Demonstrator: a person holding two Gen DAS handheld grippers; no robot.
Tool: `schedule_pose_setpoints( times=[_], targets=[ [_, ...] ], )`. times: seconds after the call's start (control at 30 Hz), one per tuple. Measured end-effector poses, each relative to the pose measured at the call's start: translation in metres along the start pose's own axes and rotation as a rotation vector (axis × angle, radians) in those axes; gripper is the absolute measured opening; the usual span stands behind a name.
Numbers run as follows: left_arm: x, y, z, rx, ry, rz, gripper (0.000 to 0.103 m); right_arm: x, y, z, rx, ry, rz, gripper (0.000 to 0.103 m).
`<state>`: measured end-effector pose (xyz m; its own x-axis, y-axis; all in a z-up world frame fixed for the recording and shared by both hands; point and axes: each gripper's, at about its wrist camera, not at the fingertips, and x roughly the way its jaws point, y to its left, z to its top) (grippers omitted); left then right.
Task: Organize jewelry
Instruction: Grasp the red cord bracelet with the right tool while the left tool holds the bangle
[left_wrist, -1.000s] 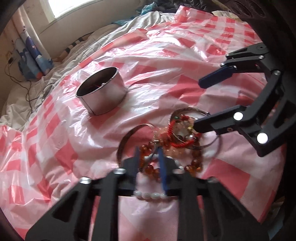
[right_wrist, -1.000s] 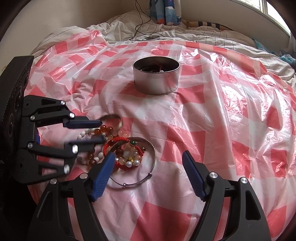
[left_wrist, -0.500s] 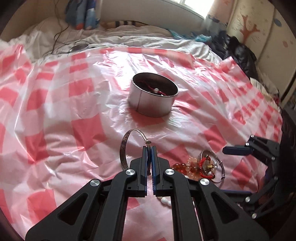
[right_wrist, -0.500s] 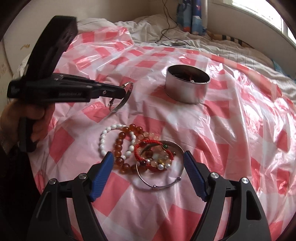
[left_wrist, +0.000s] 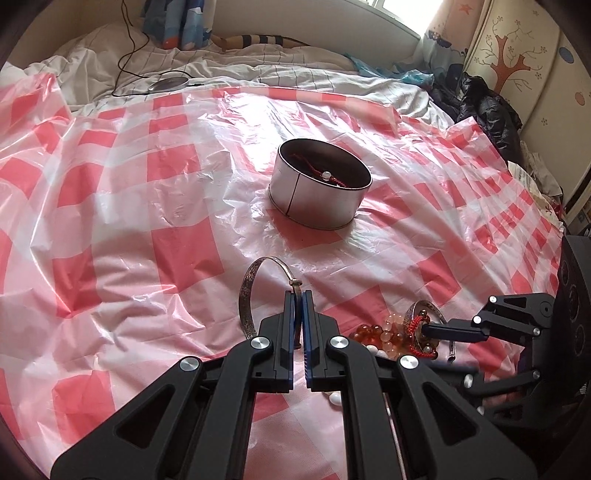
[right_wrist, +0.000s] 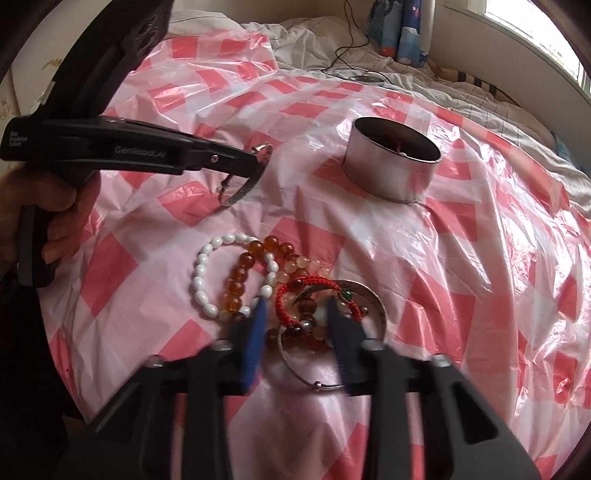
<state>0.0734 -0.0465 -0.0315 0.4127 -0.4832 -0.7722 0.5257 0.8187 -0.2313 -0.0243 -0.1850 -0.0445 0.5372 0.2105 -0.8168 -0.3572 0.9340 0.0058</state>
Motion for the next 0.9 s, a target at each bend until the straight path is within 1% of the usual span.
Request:
schedule_pose_setpoints(
  times=[0.03,0.07,0.1,0.2,0.33,0.43,0.6,0.7,0.77,0.8,0.83,0.87,0.9],
  targets=[
    [0.0,0.0,0.0,-0.002,0.001,0.0,0.004,-0.002,-0.003,0.0,0.018,-0.006,0.013,0.021],
    [0.001,0.001,0.0,-0.004,0.002,-0.001,0.004,-0.004,-0.007,0.0,0.038,-0.013,0.029,0.012],
    [0.001,0.001,0.0,-0.005,0.002,0.0,0.004,-0.006,-0.012,0.0,0.065,-0.02,0.043,0.011],
    [0.002,0.001,0.0,-0.008,0.005,0.0,0.004,-0.012,-0.032,0.002,0.171,-0.045,0.107,0.009],
    [0.001,0.004,0.001,-0.019,0.003,0.0,0.004,-0.021,-0.058,0.0,0.305,-0.092,0.179,0.009],
    [0.0,0.005,0.001,-0.021,0.0,0.0,0.004,-0.029,-0.076,-0.002,0.409,-0.143,0.26,0.009],
    [-0.001,0.005,0.001,-0.025,-0.002,0.0,0.004,-0.037,-0.1,-0.008,0.529,-0.198,0.34,0.009],
    [-0.001,0.005,0.001,-0.027,-0.001,-0.001,0.004,-0.04,-0.104,-0.009,0.552,-0.21,0.343,0.009],
    [0.0,0.006,0.001,-0.025,-0.001,0.0,0.004,-0.039,-0.102,-0.008,0.532,-0.189,0.324,0.009],
    [0.0,0.006,0.001,-0.025,0.0,0.0,0.004,-0.034,-0.099,-0.006,0.524,-0.159,0.332,0.011],
    [0.0,0.006,0.001,-0.025,0.001,0.0,0.004,-0.029,-0.096,-0.005,0.513,-0.13,0.324,0.029],
    [0.0,0.006,0.001,-0.026,0.001,0.001,0.004,-0.026,-0.091,-0.004,0.488,-0.109,0.295,0.055],
    [0.001,0.007,0.0,-0.027,0.003,0.002,0.004,-0.024,-0.083,-0.001,0.446,-0.096,0.255,0.061]
  ],
)
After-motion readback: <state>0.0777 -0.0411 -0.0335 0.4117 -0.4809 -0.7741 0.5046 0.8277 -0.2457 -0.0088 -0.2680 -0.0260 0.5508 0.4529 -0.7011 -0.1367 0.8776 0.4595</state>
